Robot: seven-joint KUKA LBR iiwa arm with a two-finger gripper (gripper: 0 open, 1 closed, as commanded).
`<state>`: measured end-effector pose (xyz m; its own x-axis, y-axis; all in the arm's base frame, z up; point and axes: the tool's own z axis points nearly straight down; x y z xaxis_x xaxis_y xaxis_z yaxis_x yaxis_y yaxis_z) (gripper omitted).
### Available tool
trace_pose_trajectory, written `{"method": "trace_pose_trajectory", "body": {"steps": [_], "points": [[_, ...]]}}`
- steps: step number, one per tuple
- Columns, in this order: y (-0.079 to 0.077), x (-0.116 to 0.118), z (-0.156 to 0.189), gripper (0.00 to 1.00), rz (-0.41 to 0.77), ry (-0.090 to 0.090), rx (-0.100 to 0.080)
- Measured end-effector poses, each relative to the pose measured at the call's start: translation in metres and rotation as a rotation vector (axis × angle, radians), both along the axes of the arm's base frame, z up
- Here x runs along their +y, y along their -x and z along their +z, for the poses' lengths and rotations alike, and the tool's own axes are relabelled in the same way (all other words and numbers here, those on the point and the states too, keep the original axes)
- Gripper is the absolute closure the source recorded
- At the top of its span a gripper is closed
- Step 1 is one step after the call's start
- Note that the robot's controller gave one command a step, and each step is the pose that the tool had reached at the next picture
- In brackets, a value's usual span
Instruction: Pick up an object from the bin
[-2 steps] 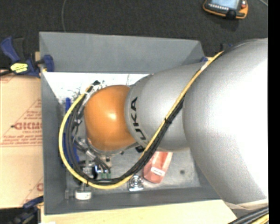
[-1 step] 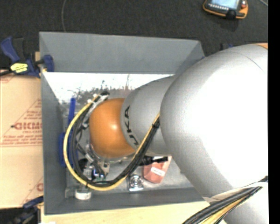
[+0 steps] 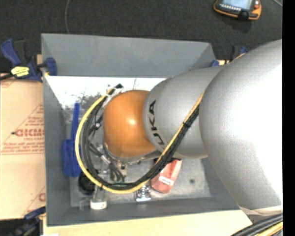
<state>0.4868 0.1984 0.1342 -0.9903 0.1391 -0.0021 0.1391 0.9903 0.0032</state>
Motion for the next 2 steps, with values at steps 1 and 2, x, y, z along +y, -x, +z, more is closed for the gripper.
{"method": "trace_pose_trajectory", "body": {"steps": [1,2], "points": [[-0.002,-0.023,-0.035,0.0,-0.327,-0.007,-0.015],[0.007,0.011,-0.061,0.0,-0.224,-0.006,-0.017]]}}
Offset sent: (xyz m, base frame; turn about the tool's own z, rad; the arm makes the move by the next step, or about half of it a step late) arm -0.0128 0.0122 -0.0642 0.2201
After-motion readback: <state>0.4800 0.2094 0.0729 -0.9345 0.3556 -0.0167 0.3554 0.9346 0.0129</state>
